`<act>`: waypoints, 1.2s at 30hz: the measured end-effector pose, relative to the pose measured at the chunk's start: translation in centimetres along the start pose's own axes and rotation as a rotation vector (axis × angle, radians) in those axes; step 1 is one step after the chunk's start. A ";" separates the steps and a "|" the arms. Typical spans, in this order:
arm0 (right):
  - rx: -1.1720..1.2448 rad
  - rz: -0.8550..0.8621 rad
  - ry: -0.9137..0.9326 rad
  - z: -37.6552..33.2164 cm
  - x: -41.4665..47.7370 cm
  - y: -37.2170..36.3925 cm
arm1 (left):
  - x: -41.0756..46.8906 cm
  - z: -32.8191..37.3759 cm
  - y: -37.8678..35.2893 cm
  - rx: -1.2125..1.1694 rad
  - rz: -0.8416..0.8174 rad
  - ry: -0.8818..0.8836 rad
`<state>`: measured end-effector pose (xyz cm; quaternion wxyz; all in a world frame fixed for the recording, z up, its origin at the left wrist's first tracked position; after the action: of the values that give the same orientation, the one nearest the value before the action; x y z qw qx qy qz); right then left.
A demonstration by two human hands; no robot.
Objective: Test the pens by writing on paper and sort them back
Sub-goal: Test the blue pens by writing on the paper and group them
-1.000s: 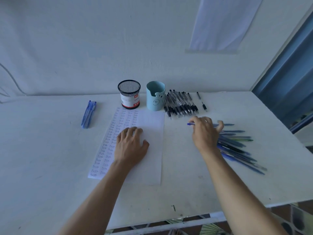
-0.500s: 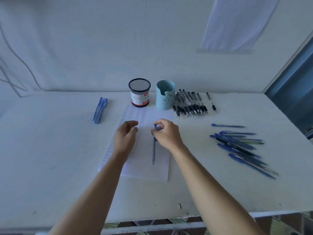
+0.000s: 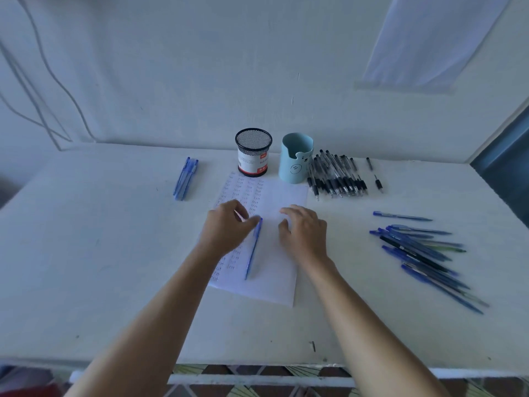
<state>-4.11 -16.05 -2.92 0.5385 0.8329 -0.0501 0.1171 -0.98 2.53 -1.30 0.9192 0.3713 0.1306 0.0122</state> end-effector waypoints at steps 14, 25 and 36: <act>-0.145 -0.192 0.011 0.5 -1.2 -2.7 | -1.4 -1.4 -0.1 -0.337 -0.409 0.141; -0.127 -0.238 0.058 -0.3 -1.5 -2.7 | -1.7 -2.9 -1.4 -1.434 -0.636 0.304; -0.132 -0.256 0.056 -0.3 -1.3 -2.9 | -2.1 -3.8 -1.7 -1.529 -0.625 0.294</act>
<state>-4.79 -14.64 -5.70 0.6039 0.7917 0.0640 0.0668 -4.12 3.63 -4.67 0.8523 -0.4130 0.3016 -0.1098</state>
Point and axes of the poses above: each hand's wrist, its own x-axis towards the middle knuckle, its own y-axis out of the back of the hand, z = x × y, the point moved 9 cm from there along x, towards the middle knuckle, and after that the axes turned 15 degrees about y, right-handed, at the moved point
